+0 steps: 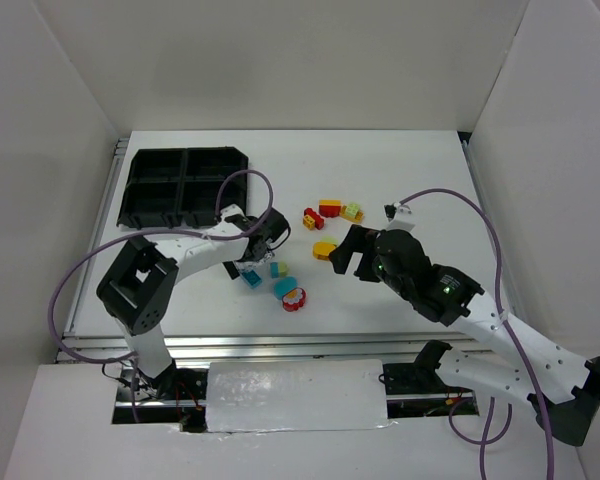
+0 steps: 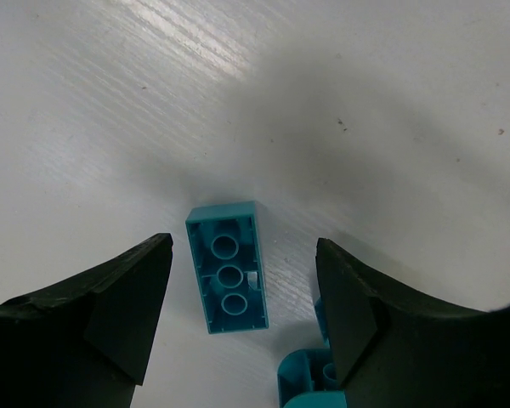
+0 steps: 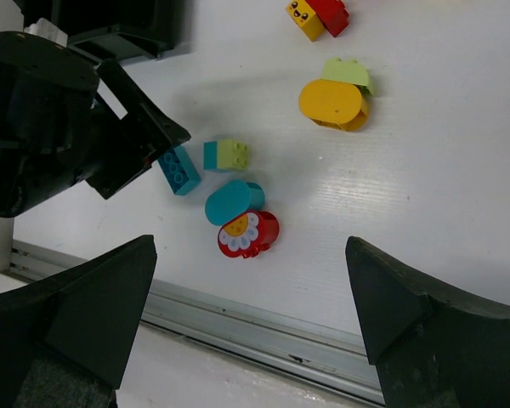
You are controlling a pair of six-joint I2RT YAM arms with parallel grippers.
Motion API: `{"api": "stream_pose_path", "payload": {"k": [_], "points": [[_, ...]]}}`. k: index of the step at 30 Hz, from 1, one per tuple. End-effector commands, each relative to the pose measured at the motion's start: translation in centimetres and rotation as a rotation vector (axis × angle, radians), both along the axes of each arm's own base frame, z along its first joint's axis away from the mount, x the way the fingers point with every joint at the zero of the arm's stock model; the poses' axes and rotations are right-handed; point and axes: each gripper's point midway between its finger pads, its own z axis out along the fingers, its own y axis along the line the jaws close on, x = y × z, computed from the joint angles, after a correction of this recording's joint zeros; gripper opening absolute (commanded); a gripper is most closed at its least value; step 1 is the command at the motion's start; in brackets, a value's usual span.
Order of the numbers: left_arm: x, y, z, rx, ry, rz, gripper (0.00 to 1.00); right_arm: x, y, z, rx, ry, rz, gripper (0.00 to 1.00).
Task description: Sort the legos into containers by color
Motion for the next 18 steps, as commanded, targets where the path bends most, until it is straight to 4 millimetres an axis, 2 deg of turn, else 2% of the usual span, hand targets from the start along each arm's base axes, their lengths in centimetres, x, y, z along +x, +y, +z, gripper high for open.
{"api": "stream_pose_path", "payload": {"k": [1,8,9,10,12,13,15,16,18], "points": [[-0.6,-0.1,-1.5,-0.004,0.034,0.022,0.81,0.5,0.3,0.8,0.021,-0.037,0.002,1.0],[-2.2,0.5,-3.0,0.02,0.083,0.038,0.8,0.5,0.5,0.4,0.022,-0.028,0.009,1.0],[-2.2,0.4,-3.2,0.015,0.079,0.038,0.73,0.5,0.5,0.3,0.022,-0.026,0.008,1.0],[-2.3,0.5,-3.4,0.016,0.081,0.043,0.61,0.5,0.6,0.3,0.024,-0.026,0.01,1.0],[-2.6,0.7,-4.0,0.019,0.094,0.042,0.52,0.5,0.6,0.4,0.027,-0.026,0.012,1.0],[-2.7,0.8,-4.3,0.025,0.097,0.046,0.39,0.5,0.6,0.3,0.024,-0.025,0.01,1.0],[-2.4,0.9,-3.9,0.032,0.085,0.053,0.3,0.5,0.6,0.4,0.02,-0.027,0.011,1.0],[-2.1,1.2,-3.2,0.042,0.067,0.06,0.19,0.5,0.5,0.5,0.02,-0.027,0.008,1.0],[-1.5,1.5,-1.9,0.045,0.038,0.066,0.1,0.5,0.4,0.5,0.018,-0.029,0.007,1.0]]}}
